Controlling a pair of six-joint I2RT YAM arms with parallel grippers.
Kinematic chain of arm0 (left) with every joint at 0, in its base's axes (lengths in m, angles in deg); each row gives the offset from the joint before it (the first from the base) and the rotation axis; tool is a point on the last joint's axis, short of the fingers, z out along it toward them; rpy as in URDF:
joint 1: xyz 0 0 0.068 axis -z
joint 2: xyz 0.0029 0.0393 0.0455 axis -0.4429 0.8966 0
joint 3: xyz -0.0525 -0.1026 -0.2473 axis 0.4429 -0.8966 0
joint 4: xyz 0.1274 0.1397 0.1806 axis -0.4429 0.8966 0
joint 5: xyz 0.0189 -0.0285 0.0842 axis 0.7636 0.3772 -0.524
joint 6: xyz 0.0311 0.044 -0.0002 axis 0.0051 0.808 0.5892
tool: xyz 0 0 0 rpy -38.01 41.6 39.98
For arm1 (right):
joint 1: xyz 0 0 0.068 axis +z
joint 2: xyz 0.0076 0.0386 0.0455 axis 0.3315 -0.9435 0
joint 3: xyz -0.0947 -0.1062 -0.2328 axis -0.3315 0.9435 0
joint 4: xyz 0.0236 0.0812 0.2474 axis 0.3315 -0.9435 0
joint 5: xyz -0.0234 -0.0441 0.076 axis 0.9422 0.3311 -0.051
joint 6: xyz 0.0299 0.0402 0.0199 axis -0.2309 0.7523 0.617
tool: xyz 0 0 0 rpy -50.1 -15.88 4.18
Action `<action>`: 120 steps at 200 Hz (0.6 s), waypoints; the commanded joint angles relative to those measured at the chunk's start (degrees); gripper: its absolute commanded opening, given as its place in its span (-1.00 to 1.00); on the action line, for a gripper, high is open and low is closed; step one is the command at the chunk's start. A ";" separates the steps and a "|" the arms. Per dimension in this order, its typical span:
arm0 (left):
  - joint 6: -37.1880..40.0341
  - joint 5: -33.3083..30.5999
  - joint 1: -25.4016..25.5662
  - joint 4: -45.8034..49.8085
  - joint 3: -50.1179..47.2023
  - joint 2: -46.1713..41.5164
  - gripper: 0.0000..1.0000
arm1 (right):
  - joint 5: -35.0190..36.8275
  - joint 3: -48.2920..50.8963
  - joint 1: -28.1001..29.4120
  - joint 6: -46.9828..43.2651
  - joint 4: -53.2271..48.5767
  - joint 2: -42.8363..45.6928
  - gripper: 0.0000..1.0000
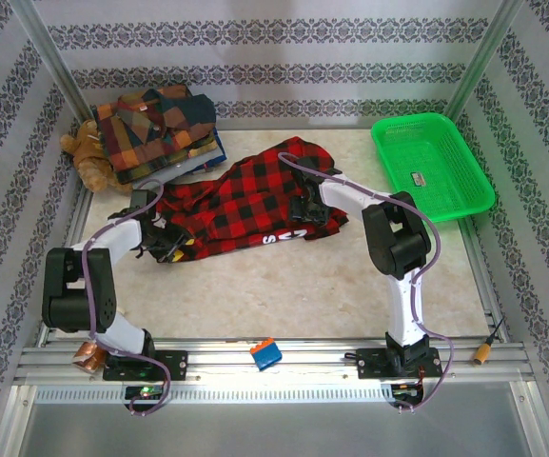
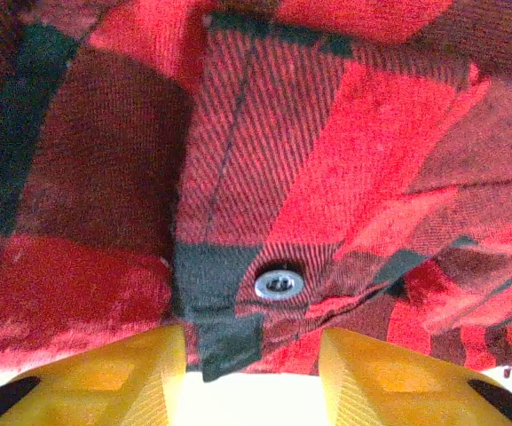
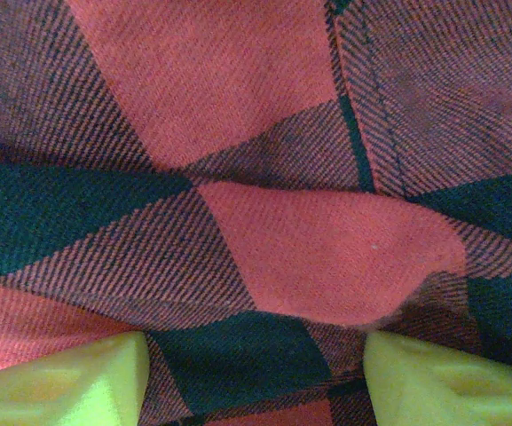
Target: Fold and stack the long sleeve shirts
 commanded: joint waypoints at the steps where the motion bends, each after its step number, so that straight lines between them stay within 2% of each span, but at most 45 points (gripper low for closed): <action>1: -2.26 -0.07 -0.38 -4.22 -0.88 1.61 -0.14 | -1.03 0.20 -0.17 0.18 -2.07 -2.00 0.31; 37: -3.22 -1.23 0.03 -7.13 -1.90 2.21 -0.27 | -0.90 0.35 -0.24 0.08 -2.12 -2.21 0.30; 57: -2.54 -0.77 0.23 -7.03 -1.22 3.51 -0.41 | -0.91 0.47 -0.25 0.24 -2.02 -2.27 0.29; 84: 0.15 -2.78 0.14 -3.12 -0.11 3.64 -0.71 | -0.89 0.43 -0.25 0.34 -2.12 -2.39 0.27; 120: 4.51 -4.86 -0.80 1.98 2.33 2.49 -0.80 | -0.60 0.80 -0.51 0.17 -2.20 -2.15 0.26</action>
